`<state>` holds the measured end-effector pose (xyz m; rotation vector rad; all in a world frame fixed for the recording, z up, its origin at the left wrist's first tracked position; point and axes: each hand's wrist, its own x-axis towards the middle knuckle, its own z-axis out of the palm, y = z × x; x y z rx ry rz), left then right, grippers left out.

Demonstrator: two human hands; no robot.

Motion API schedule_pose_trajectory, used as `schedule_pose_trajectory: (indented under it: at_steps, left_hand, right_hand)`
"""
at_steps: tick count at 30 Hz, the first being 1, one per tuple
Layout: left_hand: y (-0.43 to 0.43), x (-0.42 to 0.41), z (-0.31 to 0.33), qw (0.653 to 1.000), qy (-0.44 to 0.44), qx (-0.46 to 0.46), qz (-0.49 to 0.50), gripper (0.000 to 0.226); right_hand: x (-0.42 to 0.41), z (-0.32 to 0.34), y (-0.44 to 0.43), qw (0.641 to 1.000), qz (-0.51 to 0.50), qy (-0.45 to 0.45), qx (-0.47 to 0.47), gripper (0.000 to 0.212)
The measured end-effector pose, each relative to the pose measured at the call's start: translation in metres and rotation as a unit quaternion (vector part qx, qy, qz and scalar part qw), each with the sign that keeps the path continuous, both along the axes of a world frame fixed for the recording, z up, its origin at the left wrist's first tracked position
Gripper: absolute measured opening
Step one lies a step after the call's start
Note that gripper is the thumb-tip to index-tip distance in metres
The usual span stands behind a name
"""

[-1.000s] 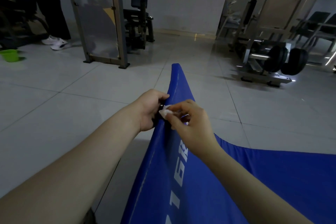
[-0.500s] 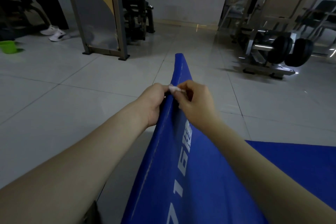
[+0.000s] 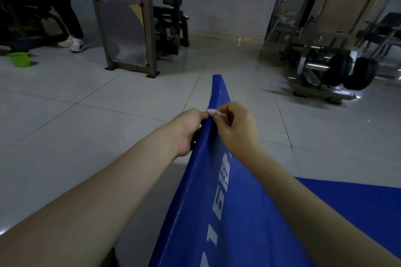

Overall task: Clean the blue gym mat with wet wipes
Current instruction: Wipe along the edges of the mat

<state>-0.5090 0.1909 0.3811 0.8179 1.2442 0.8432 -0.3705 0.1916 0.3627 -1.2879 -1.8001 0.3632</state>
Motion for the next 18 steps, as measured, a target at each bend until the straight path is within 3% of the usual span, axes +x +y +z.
schedule_pose_trajectory:
  at_steps: [5, 12, 15, 18]
  left_hand:
    - [0.004, -0.008, 0.005, 0.999, 0.004, -0.006, -0.033, 0.034]
    - [-0.001, -0.007, 0.013, 0.997, -0.004, 0.027, -0.075, 0.030]
    - [0.002, -0.008, 0.010, 0.998, -0.010, 0.025, -0.051, 0.026]
    - [0.004, -0.010, 0.009, 0.999, -0.009, 0.002, -0.035, 0.026]
  right_hand:
    - [-0.013, -0.029, -0.078, 0.987, 0.149, -0.038, 0.044, 0.013]
    - [0.010, 0.013, -0.003, 0.998, -0.035, -0.032, 0.045, 0.016]
    - [0.001, 0.006, -0.015, 0.999, -0.013, -0.024, 0.030, 0.015]
    - [-0.013, -0.019, -0.063, 0.996, 0.079, -0.027, 0.031, 0.013]
